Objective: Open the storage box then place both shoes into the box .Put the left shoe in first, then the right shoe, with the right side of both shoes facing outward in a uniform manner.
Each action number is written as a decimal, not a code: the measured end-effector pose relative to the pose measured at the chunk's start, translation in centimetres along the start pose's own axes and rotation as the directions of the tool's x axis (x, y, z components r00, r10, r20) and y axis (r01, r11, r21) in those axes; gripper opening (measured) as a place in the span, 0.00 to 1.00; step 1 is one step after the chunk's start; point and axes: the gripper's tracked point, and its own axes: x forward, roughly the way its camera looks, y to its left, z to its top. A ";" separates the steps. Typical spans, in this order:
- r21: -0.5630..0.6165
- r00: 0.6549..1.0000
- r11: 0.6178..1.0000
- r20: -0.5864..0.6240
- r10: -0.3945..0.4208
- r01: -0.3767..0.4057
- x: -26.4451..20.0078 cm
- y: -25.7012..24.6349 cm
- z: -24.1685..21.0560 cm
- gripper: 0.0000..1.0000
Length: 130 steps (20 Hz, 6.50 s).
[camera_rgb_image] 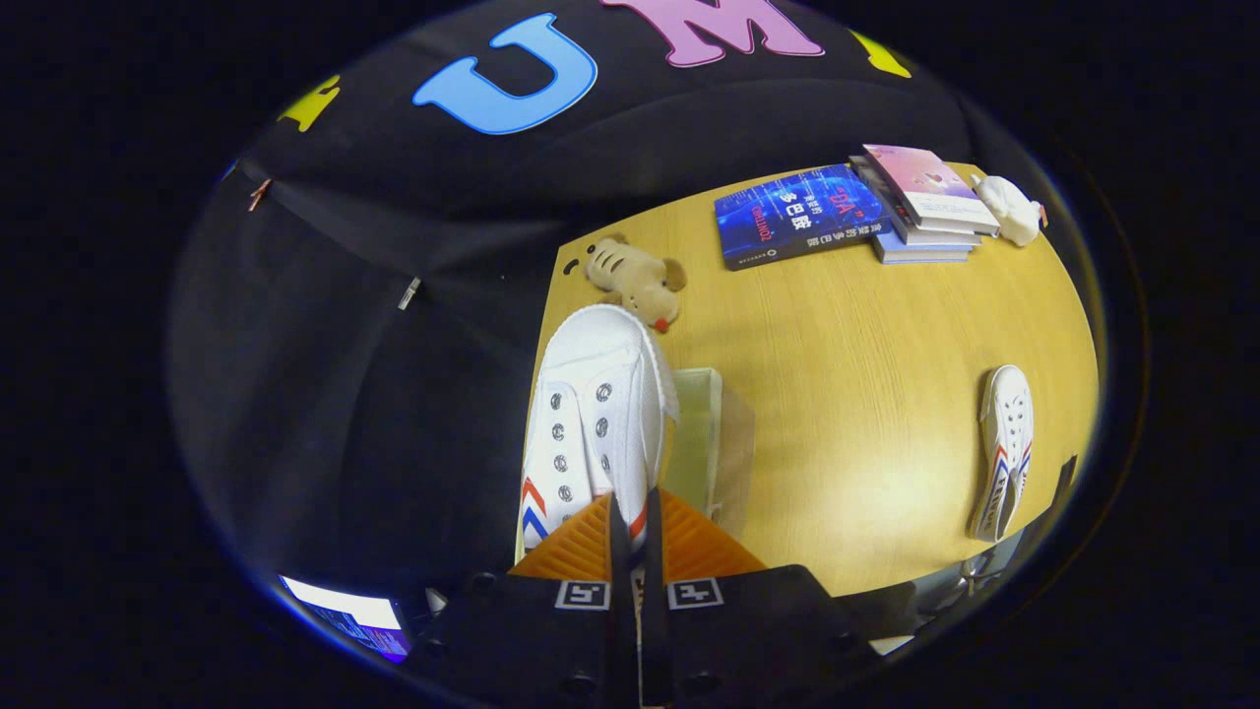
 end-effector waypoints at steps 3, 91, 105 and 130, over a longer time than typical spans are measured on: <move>-0.003 0.997 0.999 -0.050 -0.052 0.052 2.6 0.8 -1.7 0.07; 0.066 0.939 0.942 -0.128 -0.320 0.330 -2.6 -46.2 -2.9 0.15; 0.104 0.989 0.988 0.074 -0.126 0.118 -9.1 -30.5 3.5 0.13; -0.020 0.998 0.999 -0.038 0.046 -0.046 -0.8 2.1 -0.9 0.12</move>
